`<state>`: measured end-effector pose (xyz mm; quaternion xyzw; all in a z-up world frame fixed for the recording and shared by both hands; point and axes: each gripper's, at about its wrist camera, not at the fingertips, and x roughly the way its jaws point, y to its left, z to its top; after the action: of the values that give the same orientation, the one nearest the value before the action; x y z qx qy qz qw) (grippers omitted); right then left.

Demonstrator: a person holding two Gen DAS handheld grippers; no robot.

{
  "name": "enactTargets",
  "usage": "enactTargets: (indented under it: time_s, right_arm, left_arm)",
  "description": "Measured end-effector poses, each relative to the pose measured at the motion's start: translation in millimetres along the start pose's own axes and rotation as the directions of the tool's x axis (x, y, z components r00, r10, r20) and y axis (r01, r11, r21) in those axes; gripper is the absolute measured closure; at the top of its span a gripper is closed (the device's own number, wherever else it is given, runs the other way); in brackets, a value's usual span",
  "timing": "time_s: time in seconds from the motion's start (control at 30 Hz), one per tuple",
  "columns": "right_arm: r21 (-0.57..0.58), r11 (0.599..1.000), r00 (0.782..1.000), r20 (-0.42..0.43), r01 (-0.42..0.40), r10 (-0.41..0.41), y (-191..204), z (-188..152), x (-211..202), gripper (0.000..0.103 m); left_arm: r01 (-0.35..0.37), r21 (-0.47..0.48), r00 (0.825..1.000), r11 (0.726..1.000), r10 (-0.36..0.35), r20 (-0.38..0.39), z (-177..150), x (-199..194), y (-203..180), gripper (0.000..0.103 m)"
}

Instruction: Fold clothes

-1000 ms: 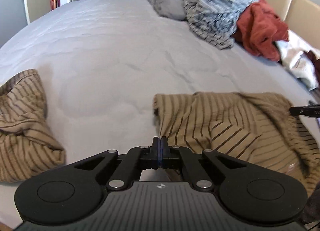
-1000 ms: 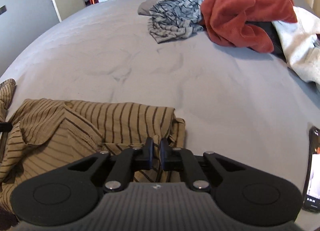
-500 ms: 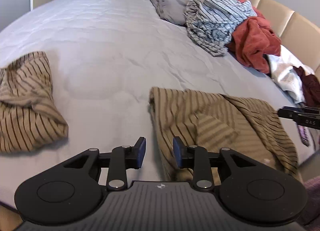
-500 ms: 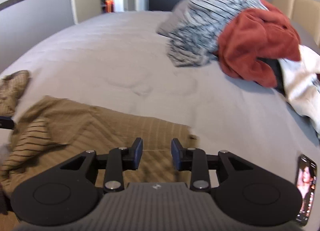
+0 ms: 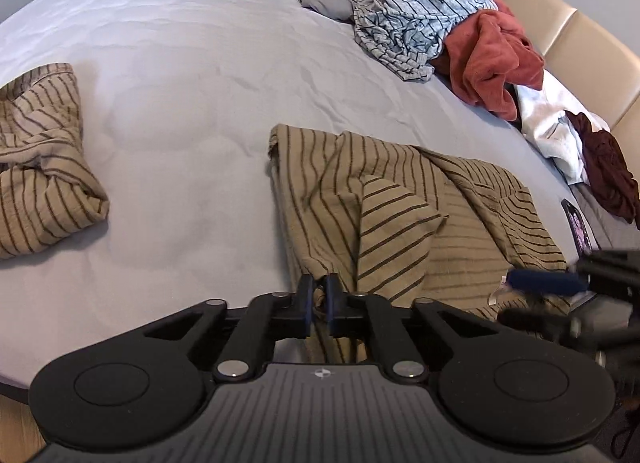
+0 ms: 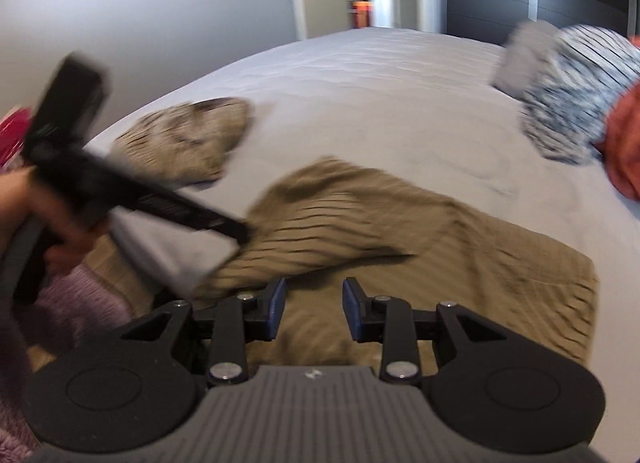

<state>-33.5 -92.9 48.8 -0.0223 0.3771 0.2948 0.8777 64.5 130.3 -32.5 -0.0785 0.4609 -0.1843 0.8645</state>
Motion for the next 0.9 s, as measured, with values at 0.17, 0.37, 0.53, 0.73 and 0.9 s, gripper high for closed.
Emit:
enactTargets:
  time_s: [0.17, 0.37, 0.53, 0.73, 0.9]
  right_arm:
    - [-0.1, 0.993, 0.998, -0.035, -0.062, 0.059, 46.2, -3.5, 15.6, 0.068]
    - [-0.195, 0.98, 0.997, -0.077, -0.047, 0.033, 76.9, -11.3, 38.8, 0.057]
    - [-0.295, 0.956, 0.997, -0.079, -0.003, -0.022, 94.4, -20.2, 54.3, 0.047]
    - [-0.174, 0.981, 0.995, -0.045, 0.085, -0.094, 67.0, -14.1, 46.0, 0.102]
    - [-0.075, 0.994, 0.996, -0.048, 0.077, -0.081, 40.3, -11.9, 14.3, 0.103]
  left_arm:
    - [0.003, -0.016, 1.0, 1.0, -0.003, 0.004, -1.4, -3.4, 5.1, 0.102]
    - [0.002, -0.021, 1.0, 1.0, -0.002, 0.014, -0.5, -8.0, 5.2, 0.102]
    - [0.003, -0.023, 1.0, 1.0, -0.002, 0.01, 0.2, -6.2, 6.1, 0.102]
    - [-0.001, -0.032, 1.0, 0.999, 0.001, 0.006, 0.0, -6.1, 9.9, 0.102]
    - [-0.014, -0.021, 1.0, 1.0, 0.014, -0.003, -0.5, -7.3, 10.3, 0.102]
